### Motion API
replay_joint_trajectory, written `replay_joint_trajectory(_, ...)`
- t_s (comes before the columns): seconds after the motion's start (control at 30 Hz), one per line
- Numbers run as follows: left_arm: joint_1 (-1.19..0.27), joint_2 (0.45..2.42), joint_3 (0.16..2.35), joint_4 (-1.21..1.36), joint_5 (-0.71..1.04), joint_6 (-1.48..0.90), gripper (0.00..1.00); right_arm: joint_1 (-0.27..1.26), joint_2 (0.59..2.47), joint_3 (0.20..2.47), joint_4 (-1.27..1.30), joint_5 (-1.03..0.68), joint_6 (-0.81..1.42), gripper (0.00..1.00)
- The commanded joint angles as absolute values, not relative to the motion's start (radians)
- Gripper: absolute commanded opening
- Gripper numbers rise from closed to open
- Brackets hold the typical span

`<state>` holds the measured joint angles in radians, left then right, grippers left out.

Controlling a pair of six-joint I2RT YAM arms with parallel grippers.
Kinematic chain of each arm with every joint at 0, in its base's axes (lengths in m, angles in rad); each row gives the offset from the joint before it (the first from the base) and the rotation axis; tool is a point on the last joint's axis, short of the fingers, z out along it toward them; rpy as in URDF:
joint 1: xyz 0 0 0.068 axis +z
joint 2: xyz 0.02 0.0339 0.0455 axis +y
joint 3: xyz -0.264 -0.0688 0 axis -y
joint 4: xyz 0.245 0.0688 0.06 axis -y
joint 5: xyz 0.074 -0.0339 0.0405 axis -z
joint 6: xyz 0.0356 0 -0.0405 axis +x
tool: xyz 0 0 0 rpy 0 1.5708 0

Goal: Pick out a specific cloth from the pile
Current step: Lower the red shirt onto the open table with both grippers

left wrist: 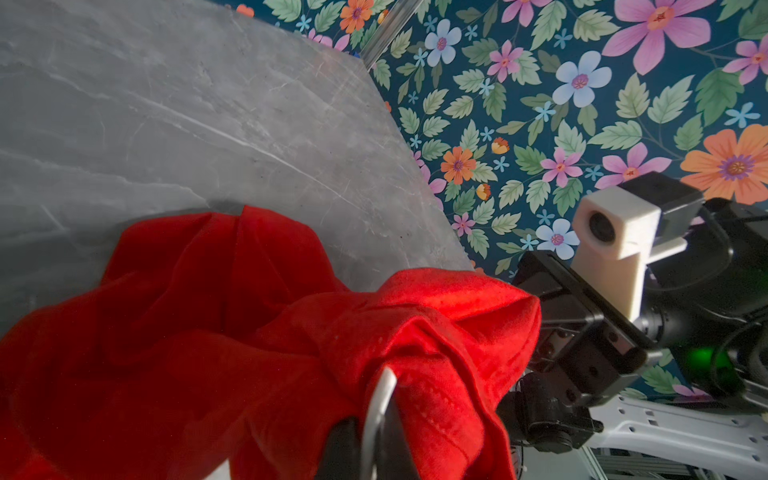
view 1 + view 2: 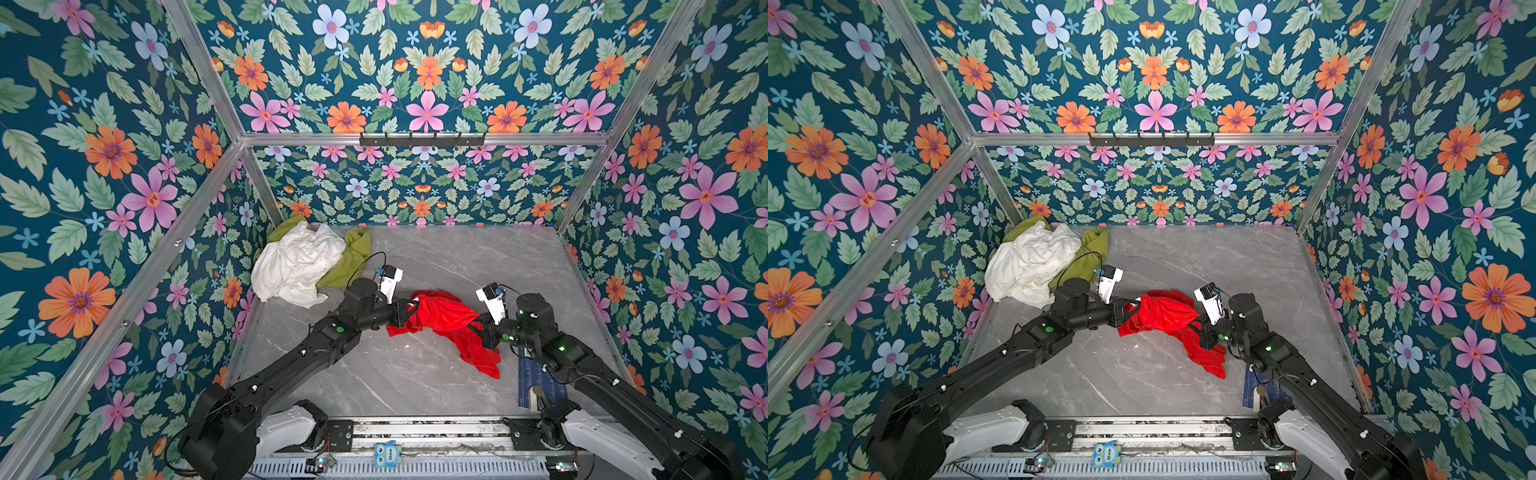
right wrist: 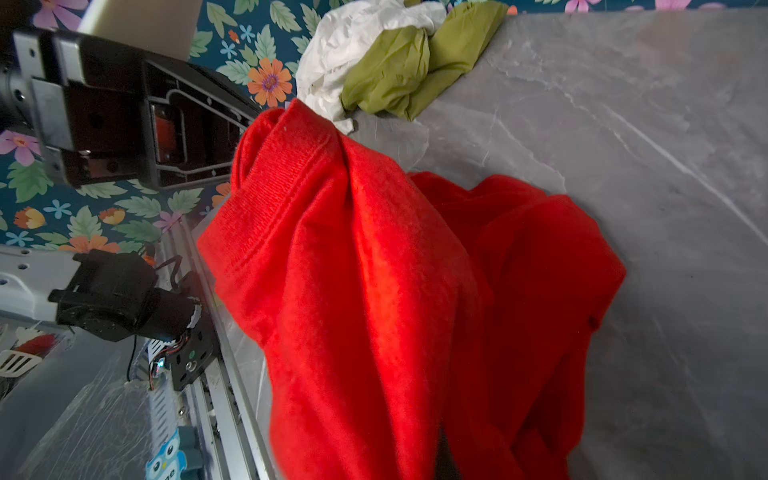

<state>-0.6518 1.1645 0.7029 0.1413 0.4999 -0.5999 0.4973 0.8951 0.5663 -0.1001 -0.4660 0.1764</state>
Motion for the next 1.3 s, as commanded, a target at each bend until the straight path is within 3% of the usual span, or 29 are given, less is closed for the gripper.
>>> replay_joint_trajectory(0.0, -0.650, 1.174, 0.686, 0.182, 0.468, -0.626, 0.00, 0.502, 0.902, 0.550, -0.105, -0.394, 0.269, 0.00)
replay_joint_trajectory(0.33, -0.644, 1.353, 0.725, 0.201, 0.367, -0.699, 0.00, 0.497, 1.061, 0.515, 0.030, -0.288, 0.387, 0.02)
replay_joint_trajectory(0.87, -0.572, 1.614, 0.750, 0.226, 0.352, -0.769, 0.00, 0.379, 1.322, 0.576, 0.070, -0.377, 0.431, 0.11)
replay_joint_trajectory(1.27, -0.572, 1.676, 0.705, 0.261, 0.342, -0.771, 0.00, 0.371, 1.398, 0.533, 0.123, -0.362, 0.438, 0.26)
